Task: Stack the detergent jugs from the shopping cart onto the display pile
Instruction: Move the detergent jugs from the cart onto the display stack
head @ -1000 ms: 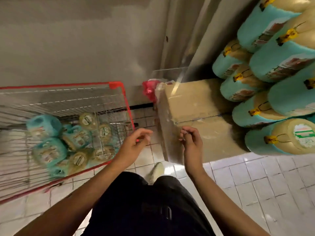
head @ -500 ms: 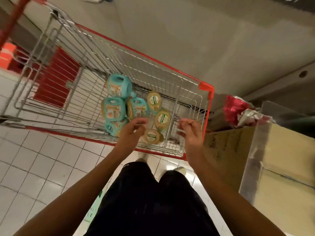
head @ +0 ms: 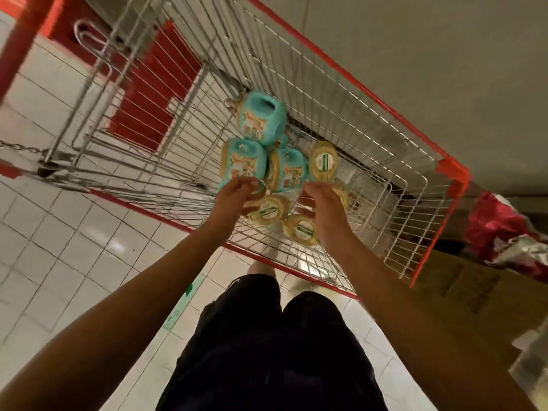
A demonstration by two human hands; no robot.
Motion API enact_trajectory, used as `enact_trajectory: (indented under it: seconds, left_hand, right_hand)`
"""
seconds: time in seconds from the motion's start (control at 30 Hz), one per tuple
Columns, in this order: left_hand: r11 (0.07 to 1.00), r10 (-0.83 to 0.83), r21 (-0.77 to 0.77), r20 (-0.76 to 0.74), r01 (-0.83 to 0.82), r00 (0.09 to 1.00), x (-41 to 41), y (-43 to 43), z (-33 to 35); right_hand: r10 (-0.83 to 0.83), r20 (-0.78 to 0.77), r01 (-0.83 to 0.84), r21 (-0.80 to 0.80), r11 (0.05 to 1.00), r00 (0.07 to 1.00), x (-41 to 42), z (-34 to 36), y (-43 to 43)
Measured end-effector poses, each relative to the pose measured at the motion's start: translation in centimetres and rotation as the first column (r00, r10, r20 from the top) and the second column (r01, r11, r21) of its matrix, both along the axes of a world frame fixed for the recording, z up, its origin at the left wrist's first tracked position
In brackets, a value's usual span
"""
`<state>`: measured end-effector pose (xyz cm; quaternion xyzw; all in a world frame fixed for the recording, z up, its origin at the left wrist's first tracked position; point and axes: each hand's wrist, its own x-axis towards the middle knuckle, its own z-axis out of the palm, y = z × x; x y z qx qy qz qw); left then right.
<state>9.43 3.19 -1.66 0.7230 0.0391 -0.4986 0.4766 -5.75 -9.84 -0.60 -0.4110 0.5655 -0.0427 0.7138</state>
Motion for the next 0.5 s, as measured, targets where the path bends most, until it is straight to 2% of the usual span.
enact_trajectory:
  seconds: [0.07, 0.17, 0.3, 0.5]
  left_hand:
    - [0.995, 0.089, 0.046, -0.078, -0.085, 0.993, 1.4, -0.2, -2.1]
    - [0.976, 0.196, 0.127, -0.161, -0.177, 0.967, 3.4, -0.5, -5.9]
    - [0.910, 0.404, 0.245, -0.340, -0.335, 0.849, 5.7, -0.6, -10.8]
    - [0.861, 0.480, 0.342, -0.304, -0.376, 0.823, 9.3, -1.6, -19.3]
  right_hand:
    - [0.036, -0.018, -0.035, 0.064, 0.997, 0.999, 2.1, -2.1, -0.3]
    - [0.153, -0.055, -0.149, 0.062, 0.987, 0.987, 5.2, -6.0, -0.9]
    - [0.289, -0.118, -0.284, 0.055, 0.957, 0.950, 9.7, -12.4, -2.3]
    - [0.390, -0.213, -0.395, 0.017, 0.918, 0.896, 15.5, -22.7, -5.5]
